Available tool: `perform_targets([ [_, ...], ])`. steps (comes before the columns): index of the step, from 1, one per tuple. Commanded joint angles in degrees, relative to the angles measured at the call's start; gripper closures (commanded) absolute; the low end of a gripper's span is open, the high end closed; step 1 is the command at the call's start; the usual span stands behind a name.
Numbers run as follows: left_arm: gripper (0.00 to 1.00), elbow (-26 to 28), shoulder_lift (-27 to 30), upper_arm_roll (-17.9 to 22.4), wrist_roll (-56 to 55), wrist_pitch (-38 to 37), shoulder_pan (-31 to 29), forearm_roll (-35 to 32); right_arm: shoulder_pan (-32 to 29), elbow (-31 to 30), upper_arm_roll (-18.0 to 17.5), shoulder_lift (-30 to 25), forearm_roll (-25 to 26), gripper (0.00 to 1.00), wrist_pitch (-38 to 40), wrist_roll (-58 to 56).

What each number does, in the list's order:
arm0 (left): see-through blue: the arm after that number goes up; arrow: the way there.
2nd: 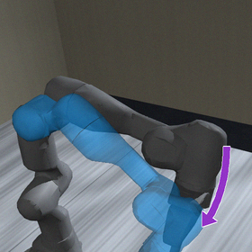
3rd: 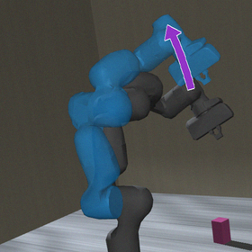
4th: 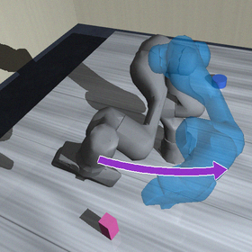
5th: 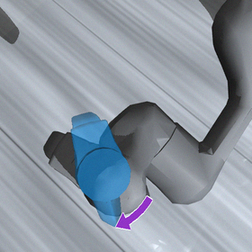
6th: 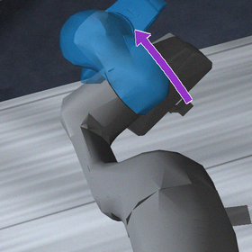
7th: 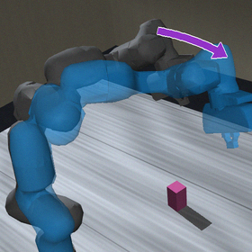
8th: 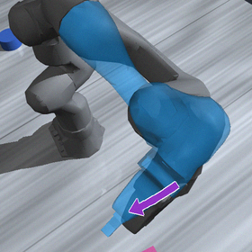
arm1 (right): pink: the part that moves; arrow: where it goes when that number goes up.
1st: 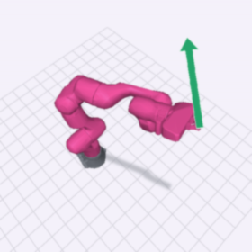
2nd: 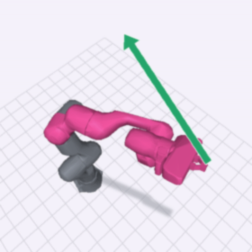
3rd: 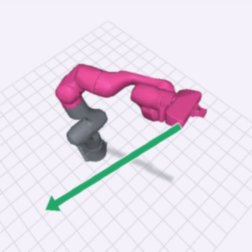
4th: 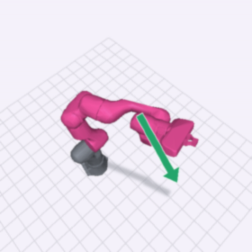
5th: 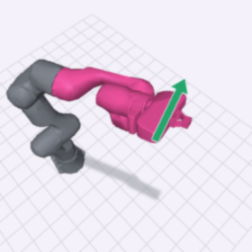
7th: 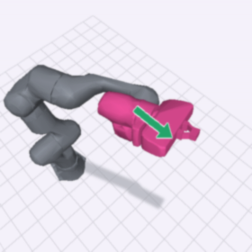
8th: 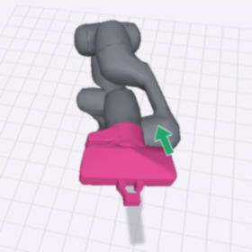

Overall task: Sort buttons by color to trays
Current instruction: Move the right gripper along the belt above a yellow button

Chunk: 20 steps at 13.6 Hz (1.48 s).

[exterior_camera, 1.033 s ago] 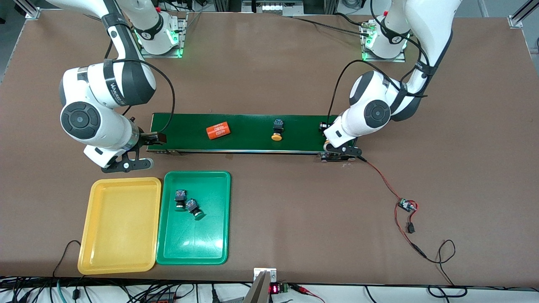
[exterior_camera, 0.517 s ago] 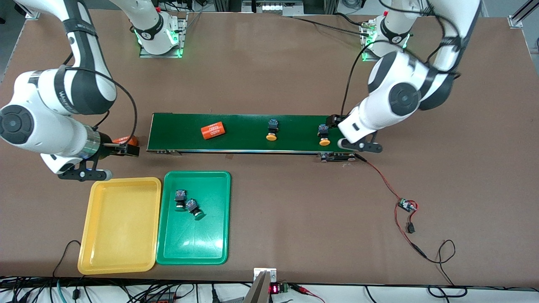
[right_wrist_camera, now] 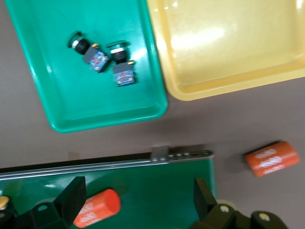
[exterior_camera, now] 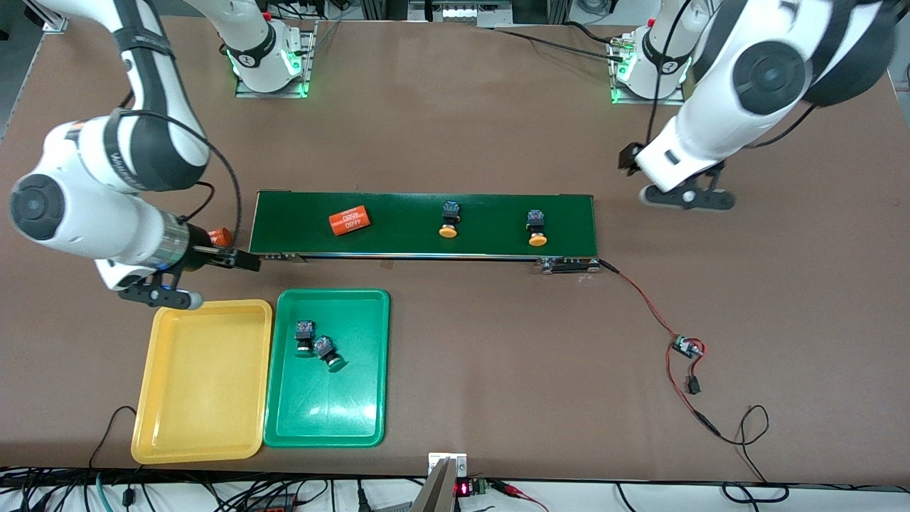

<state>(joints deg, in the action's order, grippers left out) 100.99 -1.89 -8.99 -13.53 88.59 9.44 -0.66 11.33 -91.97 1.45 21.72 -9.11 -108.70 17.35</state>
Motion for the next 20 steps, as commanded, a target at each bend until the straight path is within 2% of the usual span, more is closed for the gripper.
perform_targets([
  [1, 0.00, -5.4, 1.0, 2.6, 2.1, -3.9, -2.1, -1.1, 4.4, -3.1, 0.0, 0.5, -0.6, 0.00, -4.8, 5.0],
  [3, 0.00, -8.3, 1.0, 7.7, 7.2, -3.9, -2.1, -1.1, 7.1, -6.4, 0.0, 0.6, -0.6, 0.00, -9.1, 7.3],
  [4, 0.00, -9.0, 0.8, 9.6, 13.4, -3.5, -2.4, -1.2, 8.7, -8.0, 0.0, 0.7, -0.6, 0.00, -11.6, 9.9],
  [6, 0.00, -9.1, 0.7, 9.7, 18.4, -3.0, -5.3, -0.7, 11.3, -9.4, 0.1, 1.4, -0.2, 0.00, -13.8, 14.1],
  [8, 0.00, -8.2, 0.7, 10.9, 18.0, 4.0, -5.9, -0.9, 14.5, -9.7, 0.0, 1.9, 4.5, 0.00, -13.4, 14.5],
  [9, 0.00, -8.0, 1.1, 12.0, 18.3, 4.8, -5.9, -0.9, 16.0, -10.6, 0.0, 1.9, 4.8, 0.00, -13.5, 15.8],
  [12, 0.00, -6.8, 2.9, 12.1, 18.1, 4.4, -5.8, -1.0, 18.6, -11.3, 0.0, 1.6, 8.4, 0.00, -15.5, 21.6],
  [16, 0.00, -7.9, 1.8, 11.2, 18.1, 3.7, -5.8, -1.1, 21.5, -12.3, 0.0, 0.7, 9.1, 0.00, -18.1, 31.7],
  [20, 0.00, -8.2, 1.7, 11.3, 18.3, 3.6, -5.8, -1.1, 23.2, -12.3, -1.1, 0.5, 9.1, 0.00, -18.1, 34.2],
])
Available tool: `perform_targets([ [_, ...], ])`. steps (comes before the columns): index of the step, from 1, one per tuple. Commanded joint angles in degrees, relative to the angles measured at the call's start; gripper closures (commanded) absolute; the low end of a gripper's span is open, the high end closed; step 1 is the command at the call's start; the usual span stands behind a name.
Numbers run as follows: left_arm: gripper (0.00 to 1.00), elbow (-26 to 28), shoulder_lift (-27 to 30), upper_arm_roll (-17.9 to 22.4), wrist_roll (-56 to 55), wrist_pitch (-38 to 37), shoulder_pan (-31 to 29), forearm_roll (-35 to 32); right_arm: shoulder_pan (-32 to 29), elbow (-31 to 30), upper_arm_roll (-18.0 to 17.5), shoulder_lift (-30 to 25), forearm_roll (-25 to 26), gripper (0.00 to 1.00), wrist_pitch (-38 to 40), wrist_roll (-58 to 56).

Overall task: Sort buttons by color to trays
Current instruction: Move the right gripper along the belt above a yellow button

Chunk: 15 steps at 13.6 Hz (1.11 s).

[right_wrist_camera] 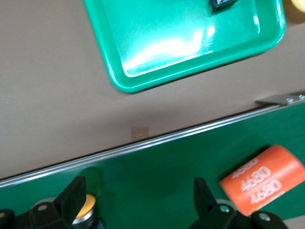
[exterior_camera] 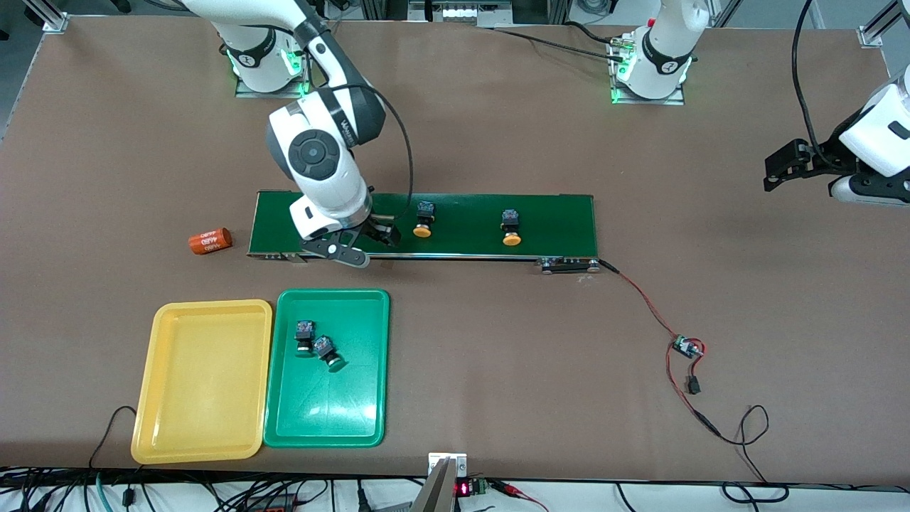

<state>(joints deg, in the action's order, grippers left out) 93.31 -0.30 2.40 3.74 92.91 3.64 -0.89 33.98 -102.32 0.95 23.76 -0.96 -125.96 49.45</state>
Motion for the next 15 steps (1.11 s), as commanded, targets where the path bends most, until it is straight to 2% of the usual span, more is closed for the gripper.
perform_targets([
  [1, 0.00, -0.5, 0.1, -0.1, 0.9, -0.8, 0.0, -0.9, 0.6, -1.9, -0.7, -1.3, 1.0, 0.00, -0.9, 2.6],
  [15, 0.00, -0.5, 0.2, -0.2, 0.8, -1.5, 0.1, -0.9, 0.6, -1.8, -4.3, 3.9, 1.8, 0.00, -3.5, 2.9],
])
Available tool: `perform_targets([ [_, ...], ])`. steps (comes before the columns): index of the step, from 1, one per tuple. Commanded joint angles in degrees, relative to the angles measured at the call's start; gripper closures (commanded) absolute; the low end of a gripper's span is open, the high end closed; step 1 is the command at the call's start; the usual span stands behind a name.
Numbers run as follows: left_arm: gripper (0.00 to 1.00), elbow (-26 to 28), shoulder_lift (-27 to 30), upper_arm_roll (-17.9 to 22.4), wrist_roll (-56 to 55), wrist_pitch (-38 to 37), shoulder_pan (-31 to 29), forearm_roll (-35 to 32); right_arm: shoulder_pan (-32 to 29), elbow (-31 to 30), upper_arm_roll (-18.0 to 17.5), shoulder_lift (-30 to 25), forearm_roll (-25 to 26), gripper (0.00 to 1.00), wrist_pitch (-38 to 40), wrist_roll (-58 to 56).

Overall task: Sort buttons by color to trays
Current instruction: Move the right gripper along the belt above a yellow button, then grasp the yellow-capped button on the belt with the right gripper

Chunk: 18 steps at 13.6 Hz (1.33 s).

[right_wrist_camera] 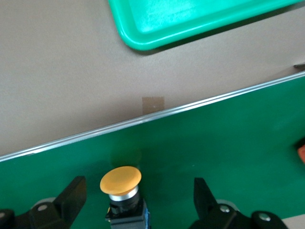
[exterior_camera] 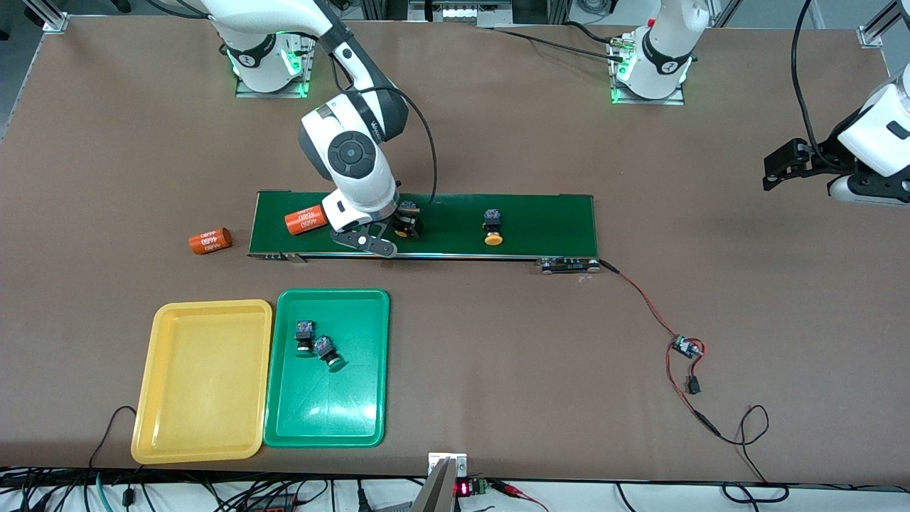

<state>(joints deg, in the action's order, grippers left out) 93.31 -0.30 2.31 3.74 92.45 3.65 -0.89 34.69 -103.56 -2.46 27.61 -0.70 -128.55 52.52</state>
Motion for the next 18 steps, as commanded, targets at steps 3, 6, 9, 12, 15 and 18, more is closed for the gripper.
perform_targets([
  [3, 0.00, -0.6, 0.1, -0.1, 0.8, -1.0, 0.1, -0.9, -0.2, -0.9, -1.0, 0.3, 2.5, 0.00, -0.3, -8.5],
  [6, 0.00, -0.6, 0.1, -0.1, 0.8, -1.0, 0.1, -0.9, -0.4, -1.3, -1.0, 0.4, 2.5, 0.00, -0.2, -11.6],
  [9, 0.00, -0.6, 0.1, -0.1, 0.8, -1.0, 0.1, -0.9, -0.8, -2.5, -1.0, 0.5, 2.5, 0.15, -0.2, -12.3],
  [12, 0.00, -0.6, 0.1, -0.1, 0.8, -1.0, 0.1, -0.9, -1.6, -2.6, -0.9, 1.6, 2.5, 0.28, -0.3, -12.7],
  [15, 0.00, -0.5, 0.1, -0.1, 0.8, -1.1, 0.1, -0.9, -2.9, -2.4, -1.0, 1.5, 2.5, 0.63, -0.2, -12.8],
  [18, 0.00, -0.5, 0.1, -0.1, 0.8, -1.1, 0.1, -0.9, -5.7, -1.1, -0.7, -0.5, 1.9, 0.77, 0.6, -13.4],
])
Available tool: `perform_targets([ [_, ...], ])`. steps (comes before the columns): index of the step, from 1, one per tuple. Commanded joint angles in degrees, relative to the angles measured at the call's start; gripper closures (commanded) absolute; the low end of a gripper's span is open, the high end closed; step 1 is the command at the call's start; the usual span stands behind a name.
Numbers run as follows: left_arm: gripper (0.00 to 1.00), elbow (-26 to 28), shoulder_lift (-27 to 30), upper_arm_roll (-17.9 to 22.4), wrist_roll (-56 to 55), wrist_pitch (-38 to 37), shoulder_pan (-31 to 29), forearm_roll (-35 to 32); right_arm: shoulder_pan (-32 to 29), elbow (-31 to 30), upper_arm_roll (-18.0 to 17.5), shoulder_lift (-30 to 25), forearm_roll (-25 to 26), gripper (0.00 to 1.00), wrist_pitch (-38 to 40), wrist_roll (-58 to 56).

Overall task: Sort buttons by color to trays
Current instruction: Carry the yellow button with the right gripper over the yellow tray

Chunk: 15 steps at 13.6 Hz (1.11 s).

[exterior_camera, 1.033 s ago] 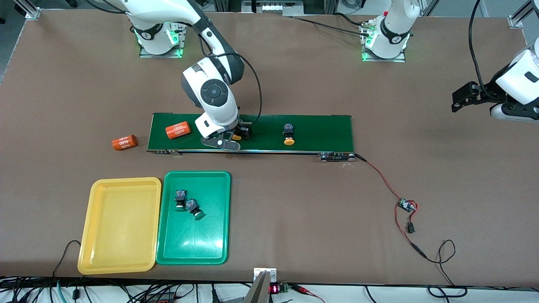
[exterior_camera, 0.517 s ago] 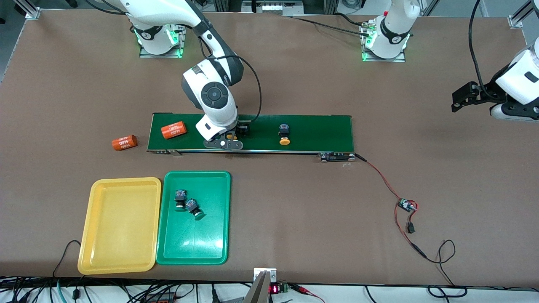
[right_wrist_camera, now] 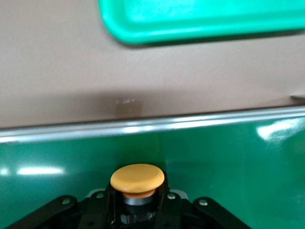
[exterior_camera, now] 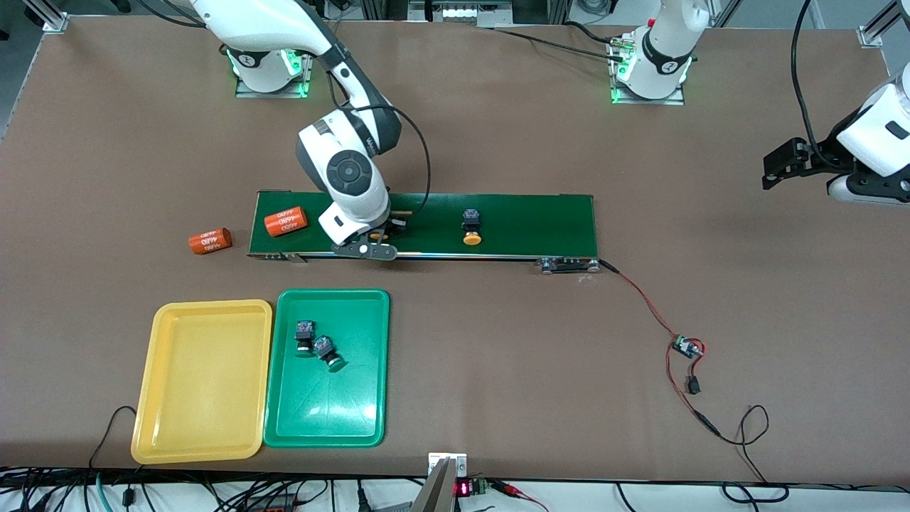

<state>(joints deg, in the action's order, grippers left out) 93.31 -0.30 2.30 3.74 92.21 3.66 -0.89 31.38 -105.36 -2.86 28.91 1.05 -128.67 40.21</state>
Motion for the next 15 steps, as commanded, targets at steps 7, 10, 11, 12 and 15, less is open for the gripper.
perform_targets([
  [7, 0.00, -0.6, 0.1, -0.1, 0.8, -0.9, 0.1, -0.9, -13.3, 9.4, 0.1, -2.9, 0.5, 0.77, 7.3, -14.4],
  [10, 0.00, -0.6, 0.2, -0.1, 0.8, -1.0, 0.1, -0.9, -18.2, 11.0, 0.4, -2.4, 0.6, 0.77, 6.8, -21.4],
  [11, 0.00, -0.5, 0.1, -0.1, 0.8, -1.0, 0.1, -0.9, -19.5, 12.3, 0.8, -1.8, 0.7, 0.77, 6.8, -23.8],
  [12, 0.00, -0.6, 0.2, -0.1, 0.8, -1.0, 0.1, -0.9, -20.9, 13.4, 2.1, -0.9, 0.5, 0.77, 6.8, -27.5],
  [15, 0.00, -0.6, 0.1, -0.1, 0.8, -1.0, 0.1, -0.9, -24.2, 15.9, 4.4, 1.2, 0.1, 0.77, 6.7, -37.0],
])
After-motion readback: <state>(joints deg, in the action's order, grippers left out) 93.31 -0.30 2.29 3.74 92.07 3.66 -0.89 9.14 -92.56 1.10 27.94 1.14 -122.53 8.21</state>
